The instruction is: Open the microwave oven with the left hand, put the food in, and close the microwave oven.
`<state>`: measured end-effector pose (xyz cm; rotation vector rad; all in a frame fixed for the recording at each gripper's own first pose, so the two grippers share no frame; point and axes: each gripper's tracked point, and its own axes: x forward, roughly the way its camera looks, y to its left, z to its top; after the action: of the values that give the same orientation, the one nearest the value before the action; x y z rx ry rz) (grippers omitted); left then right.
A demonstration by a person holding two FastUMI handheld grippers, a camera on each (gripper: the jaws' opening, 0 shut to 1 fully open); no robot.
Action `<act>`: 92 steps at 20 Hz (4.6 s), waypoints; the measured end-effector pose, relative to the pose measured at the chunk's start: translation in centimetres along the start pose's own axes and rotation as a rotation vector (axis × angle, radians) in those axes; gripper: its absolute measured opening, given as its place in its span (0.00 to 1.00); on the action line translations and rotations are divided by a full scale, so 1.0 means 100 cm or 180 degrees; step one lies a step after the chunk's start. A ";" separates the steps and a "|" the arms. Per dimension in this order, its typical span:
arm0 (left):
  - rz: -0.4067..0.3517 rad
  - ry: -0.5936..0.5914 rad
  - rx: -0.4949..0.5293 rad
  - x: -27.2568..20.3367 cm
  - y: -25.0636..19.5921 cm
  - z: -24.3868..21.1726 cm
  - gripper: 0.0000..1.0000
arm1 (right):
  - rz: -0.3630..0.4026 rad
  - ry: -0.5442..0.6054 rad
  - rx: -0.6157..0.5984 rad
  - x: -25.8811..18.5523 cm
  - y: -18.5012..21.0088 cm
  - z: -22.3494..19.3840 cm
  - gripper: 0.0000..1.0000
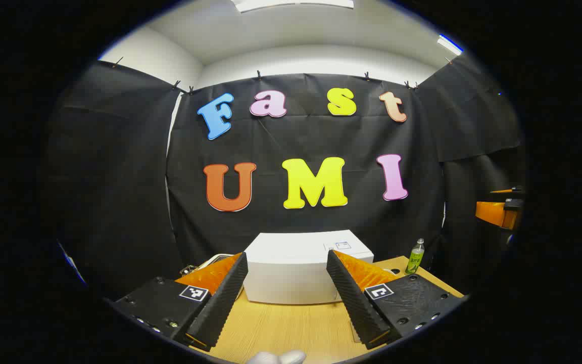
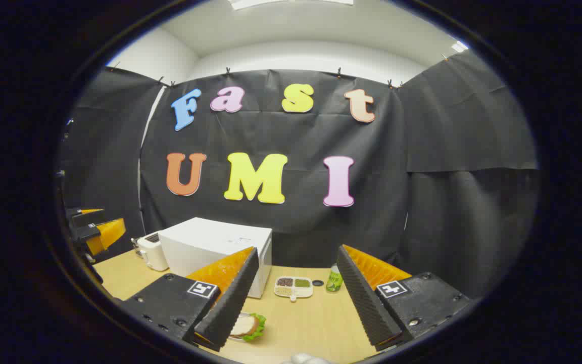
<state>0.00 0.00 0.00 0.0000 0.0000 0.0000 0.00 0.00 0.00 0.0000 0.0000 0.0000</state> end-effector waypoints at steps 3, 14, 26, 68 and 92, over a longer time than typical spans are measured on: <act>-0.0017 -0.0003 0.0013 0.001 0.002 -0.001 0.96 | 0.0012 0.0032 0.0021 0.002 0.004 -0.003 0.92; -0.0110 0.0030 0.0084 0.017 -0.009 -0.012 1.00 | 0.0024 0.0040 0.0029 0.009 0.005 -0.006 0.92; -0.0601 0.0403 0.0095 0.115 -0.110 -0.135 0.96 | -0.0120 0.0286 0.0079 0.012 -0.028 -0.018 0.92; -0.0753 0.0918 0.0239 0.064 -0.055 -0.219 0.59 | 0.0343 0.0667 0.0042 0.002 0.018 -0.063 1.00; 0.0728 0.1314 0.0141 -0.076 0.203 -0.230 0.97 | 0.0826 0.1258 0.0034 -0.002 0.097 -0.169 1.00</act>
<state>-7.57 20.33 -23.00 0.0443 0.4130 0.2287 -0.17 9.70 -16.89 0.0106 0.3952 0.2595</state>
